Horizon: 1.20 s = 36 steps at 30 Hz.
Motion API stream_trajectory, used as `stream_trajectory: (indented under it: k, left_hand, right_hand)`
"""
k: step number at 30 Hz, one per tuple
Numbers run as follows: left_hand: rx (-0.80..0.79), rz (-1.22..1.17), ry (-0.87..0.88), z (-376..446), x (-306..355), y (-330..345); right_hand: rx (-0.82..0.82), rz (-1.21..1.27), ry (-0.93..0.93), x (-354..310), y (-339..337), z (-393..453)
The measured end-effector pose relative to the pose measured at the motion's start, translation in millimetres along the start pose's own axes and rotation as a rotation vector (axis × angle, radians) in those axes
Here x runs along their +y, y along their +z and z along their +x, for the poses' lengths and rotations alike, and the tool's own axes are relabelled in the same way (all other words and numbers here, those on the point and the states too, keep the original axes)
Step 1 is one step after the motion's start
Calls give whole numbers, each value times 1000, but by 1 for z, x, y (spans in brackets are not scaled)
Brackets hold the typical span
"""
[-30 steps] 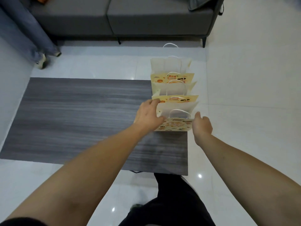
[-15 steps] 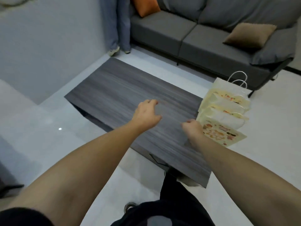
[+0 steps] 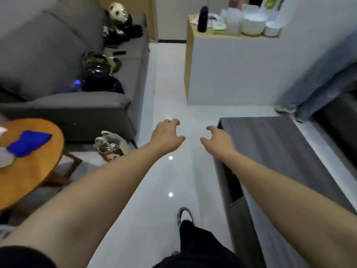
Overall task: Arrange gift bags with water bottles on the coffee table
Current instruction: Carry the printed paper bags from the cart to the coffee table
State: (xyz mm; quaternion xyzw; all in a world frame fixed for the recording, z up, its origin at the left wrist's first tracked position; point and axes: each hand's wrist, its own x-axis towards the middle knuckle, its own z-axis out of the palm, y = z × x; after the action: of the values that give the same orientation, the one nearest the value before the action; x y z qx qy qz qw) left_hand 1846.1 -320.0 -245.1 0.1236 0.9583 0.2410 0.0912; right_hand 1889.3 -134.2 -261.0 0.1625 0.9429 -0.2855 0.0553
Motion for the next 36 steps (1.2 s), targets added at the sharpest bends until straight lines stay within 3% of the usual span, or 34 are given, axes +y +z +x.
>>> stream_trajectory:
  k: [6, 12, 21, 27, 36]
  left_hand:
    - [231, -5, -401, -29, -148, -88]
    - [391, -7, -727, -87, -245, -153]
    - [572, -35, -1202, -250, -327, -201]
    - [707, -31, -1355, -359, -380, -226]
    - [798, -42, -1446, -499, -464, -270]
  right_hand:
    - [-189, -129, -440, -179, 86, 46]
    - [-416, -189, -782, -324, 166, 43]
    - [-646, -240, -1247, -479, 262, -71]
    - [-707, -272, -1476, -552, 316, -182]
    - [-774, -180, -1510, -634, 388, -322]
